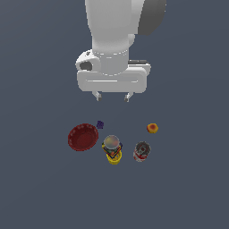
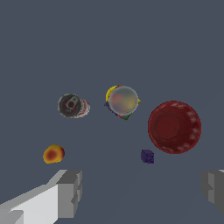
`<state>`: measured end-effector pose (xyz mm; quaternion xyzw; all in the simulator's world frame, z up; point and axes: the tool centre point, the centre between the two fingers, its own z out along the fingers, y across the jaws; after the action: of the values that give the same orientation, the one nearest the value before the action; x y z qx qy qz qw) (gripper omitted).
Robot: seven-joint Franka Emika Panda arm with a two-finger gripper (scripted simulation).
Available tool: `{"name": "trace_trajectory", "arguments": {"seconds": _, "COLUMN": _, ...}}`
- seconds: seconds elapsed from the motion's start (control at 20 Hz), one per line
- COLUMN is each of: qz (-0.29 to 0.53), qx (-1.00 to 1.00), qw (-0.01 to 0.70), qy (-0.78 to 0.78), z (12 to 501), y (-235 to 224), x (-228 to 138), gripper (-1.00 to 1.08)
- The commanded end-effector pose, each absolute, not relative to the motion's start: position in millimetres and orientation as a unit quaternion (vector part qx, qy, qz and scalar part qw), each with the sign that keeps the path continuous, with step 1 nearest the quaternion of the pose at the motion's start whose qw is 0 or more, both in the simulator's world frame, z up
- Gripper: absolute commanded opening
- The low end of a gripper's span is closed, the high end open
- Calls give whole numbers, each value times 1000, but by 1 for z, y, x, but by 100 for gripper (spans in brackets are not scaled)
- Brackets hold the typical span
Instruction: Pick up a designated object from a clutter of objects.
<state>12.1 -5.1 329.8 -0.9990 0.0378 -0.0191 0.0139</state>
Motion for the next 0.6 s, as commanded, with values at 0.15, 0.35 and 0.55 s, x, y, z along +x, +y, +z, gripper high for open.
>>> {"name": "trace_trajectory", "arguments": {"seconds": 0.15, "qz": -19, "qx": -999, "qw": 14, "qy": 33, "z": 329, "y": 0, "x": 12, "gripper": 28}}
{"name": "trace_trajectory", "arguments": {"seconds": 0.35, "qz": -18, "qx": -1000, "qw": 16, "qy": 21, "z": 326, "y": 12, "x": 13, "gripper": 28}}
{"name": "trace_trajectory", "arguments": {"seconds": 0.55, "qz": -18, "qx": -999, "qw": 15, "qy": 22, "z": 326, "y": 12, "x": 13, "gripper": 28}}
